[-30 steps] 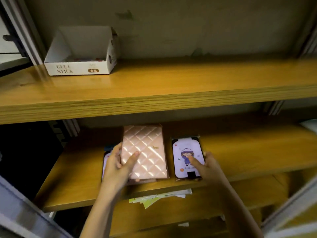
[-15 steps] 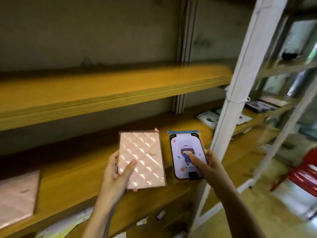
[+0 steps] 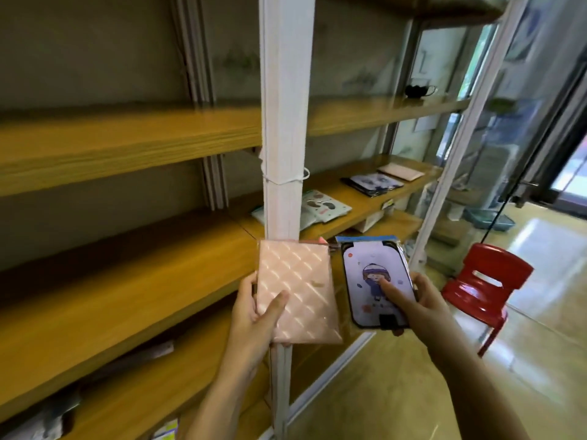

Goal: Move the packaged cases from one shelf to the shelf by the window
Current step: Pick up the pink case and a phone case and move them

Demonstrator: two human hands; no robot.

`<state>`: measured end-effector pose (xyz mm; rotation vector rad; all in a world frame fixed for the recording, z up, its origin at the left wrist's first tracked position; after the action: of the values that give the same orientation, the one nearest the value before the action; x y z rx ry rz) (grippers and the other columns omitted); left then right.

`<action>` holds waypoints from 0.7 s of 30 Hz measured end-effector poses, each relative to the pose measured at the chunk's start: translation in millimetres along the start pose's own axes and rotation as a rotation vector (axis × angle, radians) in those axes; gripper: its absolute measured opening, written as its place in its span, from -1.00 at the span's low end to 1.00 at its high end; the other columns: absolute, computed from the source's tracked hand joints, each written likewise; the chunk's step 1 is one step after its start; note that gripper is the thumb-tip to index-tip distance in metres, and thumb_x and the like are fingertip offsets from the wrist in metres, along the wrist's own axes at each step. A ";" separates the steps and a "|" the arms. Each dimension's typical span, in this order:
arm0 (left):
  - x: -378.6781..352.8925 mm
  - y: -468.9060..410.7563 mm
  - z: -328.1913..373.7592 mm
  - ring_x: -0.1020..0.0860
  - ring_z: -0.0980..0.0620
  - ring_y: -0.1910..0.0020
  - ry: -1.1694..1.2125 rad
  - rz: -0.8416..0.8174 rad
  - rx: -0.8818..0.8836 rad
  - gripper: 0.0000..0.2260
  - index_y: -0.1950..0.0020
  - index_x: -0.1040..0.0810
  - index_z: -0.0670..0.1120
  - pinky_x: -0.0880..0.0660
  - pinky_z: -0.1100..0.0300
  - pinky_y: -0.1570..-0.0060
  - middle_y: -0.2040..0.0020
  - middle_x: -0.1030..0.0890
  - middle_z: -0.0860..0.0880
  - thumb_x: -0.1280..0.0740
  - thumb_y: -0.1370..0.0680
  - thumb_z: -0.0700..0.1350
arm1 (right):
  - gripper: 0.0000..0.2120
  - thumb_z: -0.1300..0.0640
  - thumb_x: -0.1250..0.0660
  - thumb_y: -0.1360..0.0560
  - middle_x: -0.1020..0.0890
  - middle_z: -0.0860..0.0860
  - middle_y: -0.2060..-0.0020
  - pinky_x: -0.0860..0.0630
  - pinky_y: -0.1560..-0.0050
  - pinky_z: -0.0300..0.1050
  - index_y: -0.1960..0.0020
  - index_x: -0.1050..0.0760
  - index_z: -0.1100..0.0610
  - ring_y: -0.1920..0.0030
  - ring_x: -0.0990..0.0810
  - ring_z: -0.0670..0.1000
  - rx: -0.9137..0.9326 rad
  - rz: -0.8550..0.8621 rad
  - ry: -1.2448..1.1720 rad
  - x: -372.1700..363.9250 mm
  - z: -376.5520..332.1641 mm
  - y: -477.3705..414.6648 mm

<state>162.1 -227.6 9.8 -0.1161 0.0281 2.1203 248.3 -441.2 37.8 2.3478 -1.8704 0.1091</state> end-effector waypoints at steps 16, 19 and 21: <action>-192.1 -148.7 -26.9 -0.48 0.23 0.12 0.019 -0.017 0.037 -0.56 -0.30 -0.26 0.12 -0.46 0.35 0.38 -0.07 -0.46 0.13 -0.34 -0.48 -0.04 | -0.68 0.06 -0.36 -0.39 -0.63 0.12 0.22 -0.48 0.57 -0.22 -0.06 -0.36 0.14 0.46 -0.64 -0.03 -0.014 0.106 0.026 132.1 10.0 -159.7; -223.0 -183.8 -28.9 -0.53 0.13 0.06 0.065 -0.001 0.051 -0.62 -0.23 -0.31 0.15 -0.53 0.19 0.26 -0.06 -0.51 0.13 -0.33 -0.48 -0.08 | -0.72 0.10 -0.36 -0.42 -0.63 0.09 0.22 -0.51 0.57 -0.21 -0.05 -0.37 0.15 0.42 -0.66 -0.02 0.005 0.096 0.040 153.1 2.3 -208.4; -239.2 -207.3 -32.7 -0.54 0.11 0.06 0.085 0.006 0.054 -0.65 -0.17 -0.30 0.17 -0.53 0.17 0.23 0.01 -0.51 0.17 -0.33 -0.48 -0.09 | -0.79 0.14 -0.36 -0.43 -0.63 0.07 0.20 -0.51 0.54 -0.27 -0.01 -0.39 0.12 0.39 -0.68 -0.07 0.013 0.079 0.024 165.2 1.4 -240.5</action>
<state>465.4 -323.9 5.3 -0.1741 0.1365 2.1181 519.7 -548.0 44.9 2.2709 -1.9572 0.1576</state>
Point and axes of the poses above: each hand's wrist, its own y-axis away from the middle knuckle, its own x-axis out of the back of the hand, z = x × y, the point moved 4 cm from there along -y, towards the middle knuckle
